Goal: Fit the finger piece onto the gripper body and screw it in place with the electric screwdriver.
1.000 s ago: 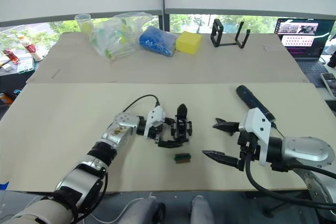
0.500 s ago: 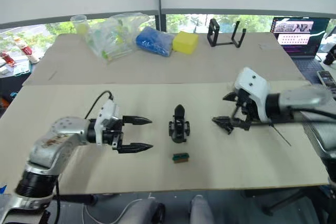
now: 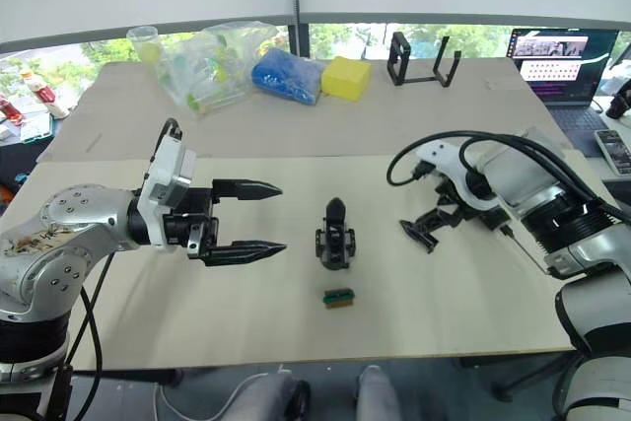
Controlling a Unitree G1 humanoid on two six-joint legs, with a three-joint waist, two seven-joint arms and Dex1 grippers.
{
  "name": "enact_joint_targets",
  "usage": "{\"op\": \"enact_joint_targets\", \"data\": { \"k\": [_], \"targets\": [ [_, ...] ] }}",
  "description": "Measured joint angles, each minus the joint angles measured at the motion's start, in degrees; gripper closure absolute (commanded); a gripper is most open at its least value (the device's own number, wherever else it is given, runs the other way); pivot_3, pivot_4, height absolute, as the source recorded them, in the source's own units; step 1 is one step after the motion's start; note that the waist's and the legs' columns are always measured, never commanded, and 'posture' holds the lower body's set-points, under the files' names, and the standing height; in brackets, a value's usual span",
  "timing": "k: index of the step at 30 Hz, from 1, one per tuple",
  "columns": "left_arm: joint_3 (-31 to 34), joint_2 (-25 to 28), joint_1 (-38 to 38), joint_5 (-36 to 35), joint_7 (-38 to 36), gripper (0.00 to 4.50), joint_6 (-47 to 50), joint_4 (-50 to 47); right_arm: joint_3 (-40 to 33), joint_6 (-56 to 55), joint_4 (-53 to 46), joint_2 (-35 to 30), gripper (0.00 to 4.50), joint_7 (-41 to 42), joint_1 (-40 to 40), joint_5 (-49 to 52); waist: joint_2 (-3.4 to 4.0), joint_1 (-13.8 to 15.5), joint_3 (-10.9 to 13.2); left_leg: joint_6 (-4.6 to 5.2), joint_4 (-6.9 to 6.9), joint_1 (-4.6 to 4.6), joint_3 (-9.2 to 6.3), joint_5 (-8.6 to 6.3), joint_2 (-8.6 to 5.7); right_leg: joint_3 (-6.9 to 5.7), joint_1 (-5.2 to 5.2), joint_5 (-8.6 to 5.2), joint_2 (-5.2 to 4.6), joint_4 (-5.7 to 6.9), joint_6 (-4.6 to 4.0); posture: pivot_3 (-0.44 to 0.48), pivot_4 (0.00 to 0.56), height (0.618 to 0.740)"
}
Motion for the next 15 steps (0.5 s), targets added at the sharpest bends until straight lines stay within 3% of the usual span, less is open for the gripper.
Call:
{"op": "enact_joint_targets", "data": {
  "k": [5,11,15],
  "targets": [
    [-1.11,0.01,-1.07,-0.01,0.54,0.01,-0.37,-0.04,0.21,2.51,0.54,1.39,0.00,1.49,0.31,-1.86,0.00,0.01,0.00,-0.08,0.00,0.00,-0.01,0.05,0.03,0.00,-0.03,0.01,0.04,0.06,-0.01,0.000,0.150,0.737],
    [-2.58,0.02,-2.05,0.62,0.42,0.00,-2.60,0.17,0.12,3.60,-2.29,1.62,1.92,1.23,4.39,-2.80,0.01,0.03,0.00,-0.08,0.01,0.01,0.00,0.05,0.01,0.02,-0.02,0.01,0.02,0.08,-0.01,0.000,0.150,0.737],
    [-3.62,0.00,-2.40,2.21,0.72,0.00,-4.10,1.31,-2.53,-3.08,-2.64,2.57,3.31,-1.90,6.85,-4.81,0.00,-0.20,0.00,-0.09,0.01,0.09,0.00,0.05,0.04,0.02,0.05,0.01,0.07,0.07,-0.02,0.000,0.150,0.737]
  ]
}}
